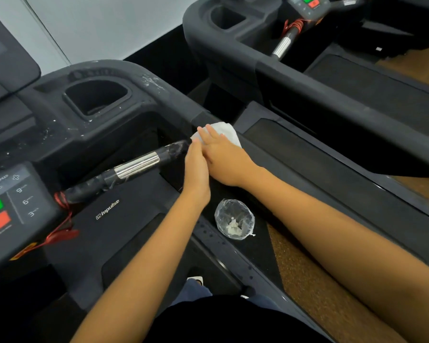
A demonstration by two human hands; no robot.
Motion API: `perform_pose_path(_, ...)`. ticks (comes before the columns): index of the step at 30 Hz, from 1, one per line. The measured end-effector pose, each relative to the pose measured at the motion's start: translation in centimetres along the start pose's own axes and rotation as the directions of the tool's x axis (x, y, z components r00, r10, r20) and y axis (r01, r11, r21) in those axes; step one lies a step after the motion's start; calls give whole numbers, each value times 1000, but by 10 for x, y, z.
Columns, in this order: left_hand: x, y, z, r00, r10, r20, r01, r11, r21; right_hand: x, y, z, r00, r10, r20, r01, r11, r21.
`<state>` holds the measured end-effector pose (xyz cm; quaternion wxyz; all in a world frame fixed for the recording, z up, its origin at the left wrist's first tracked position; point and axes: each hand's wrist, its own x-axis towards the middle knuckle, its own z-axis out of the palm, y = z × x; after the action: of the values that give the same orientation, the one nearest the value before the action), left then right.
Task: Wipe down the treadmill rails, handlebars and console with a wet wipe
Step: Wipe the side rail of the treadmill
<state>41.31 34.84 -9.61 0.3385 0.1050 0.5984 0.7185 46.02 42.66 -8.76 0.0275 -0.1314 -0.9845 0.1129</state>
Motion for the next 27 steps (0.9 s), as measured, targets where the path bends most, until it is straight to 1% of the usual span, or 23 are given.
perform_pose_path(1, -3, -3, 12, 999, -49, 15, 50, 997, -61, -3, 3, -5, 997, 33, -69, -28, 997, 69)
perform_pose_path(3, 1, -7, 32, 990, -122, 73, 127, 990, -65, -9, 14, -11, 970, 139, -199, -114, 985, 133)
perform_pose_path(4, 8, -12, 41, 984, -159, 80, 161, 987, -16, -12, 23, -12, 959, 180, -220, -151, 978, 143)
perform_pose_path(5, 15, -16, 49, 978, -201, 54, 199, 980, 30, -15, 32, -13, 953, 214, -216, -184, 971, 151)
perform_pose_path(6, 24, -19, 55, 978, -208, -7, 208, 974, 90, -17, 40, -14, 946, 246, -211, -214, 963, 162)
perform_pose_path(7, 31, -17, 59, 981, -170, -94, 182, 972, 148, -19, 48, -15, 937, 279, -211, -243, 953, 180)
perform_pose_path(9, 46, -11, 60, 962, -17, -271, 88, 964, 251, -24, 57, -15, 927, 329, -179, -283, 928, 241)
perform_pose_path(10, 54, -11, 57, 949, 29, -313, 59, 961, 269, -24, 58, -15, 931, 339, -138, -292, 915, 277)
perform_pose_path(12, 66, -19, 51, 934, 62, -351, 36, 963, 267, -27, 56, -13, 941, 338, -32, -311, 895, 319)
perform_pose_path(13, 66, -27, 49, 938, 56, -342, 35, 967, 254, -28, 54, -11, 942, 337, 5, -322, 898, 301)
perform_pose_path(14, 62, -40, 50, 945, 57, -323, 20, 973, 231, -28, 52, -8, 942, 337, 12, -328, 907, 263)
perform_pose_path(16, 37, -67, 58, 967, 83, -243, -44, 986, 160, -26, 50, -6, 934, 356, -26, -342, 914, 217)
perform_pose_path(18, 10, -88, 64, 987, 32, -156, -22, 998, 64, -19, 49, -8, 912, 408, -26, -388, 884, 262)
perform_pose_path(20, 8, -99, 61, 992, -24, -123, 28, 999, 30, -15, 50, -10, 897, 441, -3, -418, 852, 314)
perform_pose_path(22, 26, -87, 55, 980, -45, -191, 49, 999, 15, -16, 50, -10, 909, 416, -23, -394, 877, 275)
perform_pose_path(24, 52, -65, 48, 961, -68, -270, 73, 997, 7, -19, 48, -3, 928, 364, -82, -346, 921, 177)
perform_pose_path(26, 66, -51, 47, 935, -44, -353, 54, 998, 18, -21, 49, 1, 930, 345, -126, -332, 937, 112)
perform_pose_path(27, 68, -50, 48, 928, -28, -371, 37, 999, 15, -22, 49, 2, 928, 346, -139, -337, 937, 89)
